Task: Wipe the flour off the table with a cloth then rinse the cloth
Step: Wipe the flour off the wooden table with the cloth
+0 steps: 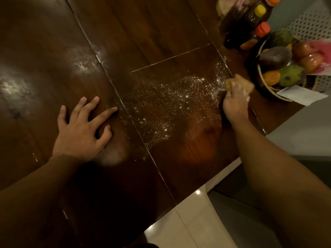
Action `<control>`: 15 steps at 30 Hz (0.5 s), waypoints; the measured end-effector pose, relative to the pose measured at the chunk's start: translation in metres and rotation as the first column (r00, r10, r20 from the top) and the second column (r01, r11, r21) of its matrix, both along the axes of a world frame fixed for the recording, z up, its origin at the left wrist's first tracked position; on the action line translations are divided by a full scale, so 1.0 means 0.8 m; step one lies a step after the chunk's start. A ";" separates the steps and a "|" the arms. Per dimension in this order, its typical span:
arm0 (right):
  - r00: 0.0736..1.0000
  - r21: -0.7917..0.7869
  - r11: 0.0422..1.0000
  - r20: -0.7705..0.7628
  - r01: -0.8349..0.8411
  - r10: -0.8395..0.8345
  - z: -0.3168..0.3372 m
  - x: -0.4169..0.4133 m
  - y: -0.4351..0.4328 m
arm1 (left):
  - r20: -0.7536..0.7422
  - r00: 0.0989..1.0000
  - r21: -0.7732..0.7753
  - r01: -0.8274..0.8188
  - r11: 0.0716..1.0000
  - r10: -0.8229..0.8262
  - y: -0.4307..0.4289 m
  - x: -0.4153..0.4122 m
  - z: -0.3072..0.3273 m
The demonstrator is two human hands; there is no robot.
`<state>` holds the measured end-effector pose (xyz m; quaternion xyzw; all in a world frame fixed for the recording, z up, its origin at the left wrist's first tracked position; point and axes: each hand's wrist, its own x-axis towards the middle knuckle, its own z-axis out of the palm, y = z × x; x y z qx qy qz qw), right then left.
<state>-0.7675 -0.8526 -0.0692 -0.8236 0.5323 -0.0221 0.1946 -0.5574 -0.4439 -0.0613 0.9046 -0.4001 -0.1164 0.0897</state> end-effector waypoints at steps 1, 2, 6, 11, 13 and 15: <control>0.986 0.023 0.986 0.002 -0.165 0.165 0.002 0.011 0.004 | 0.002 1.000 0.003 -0.001 1.000 0.001 0.000 0.000 0.000; 0.949 0.054 0.947 0.015 -0.317 0.316 0.005 0.016 0.005 | 0.002 1.000 0.006 -0.003 1.000 0.003 0.000 0.000 0.000; 0.933 0.067 0.934 0.110 -0.351 0.343 0.016 -0.003 -0.024 | -0.003 1.000 0.010 -0.006 1.000 0.006 0.000 -0.001 0.002; 0.996 -0.032 0.996 0.019 0.089 -0.088 0.010 0.049 -0.057 | -0.007 1.000 -0.002 -0.011 1.000 0.011 -0.001 0.000 0.001; 1.000 -0.023 1.000 0.023 0.003 -0.003 0.010 0.084 -0.059 | 0.000 1.000 0.002 -0.010 1.000 0.010 -0.001 0.000 0.001; 0.980 0.034 0.984 0.105 -0.172 0.168 0.014 0.106 -0.047 | 0.004 1.000 0.008 -0.006 1.000 0.006 -0.001 0.000 0.000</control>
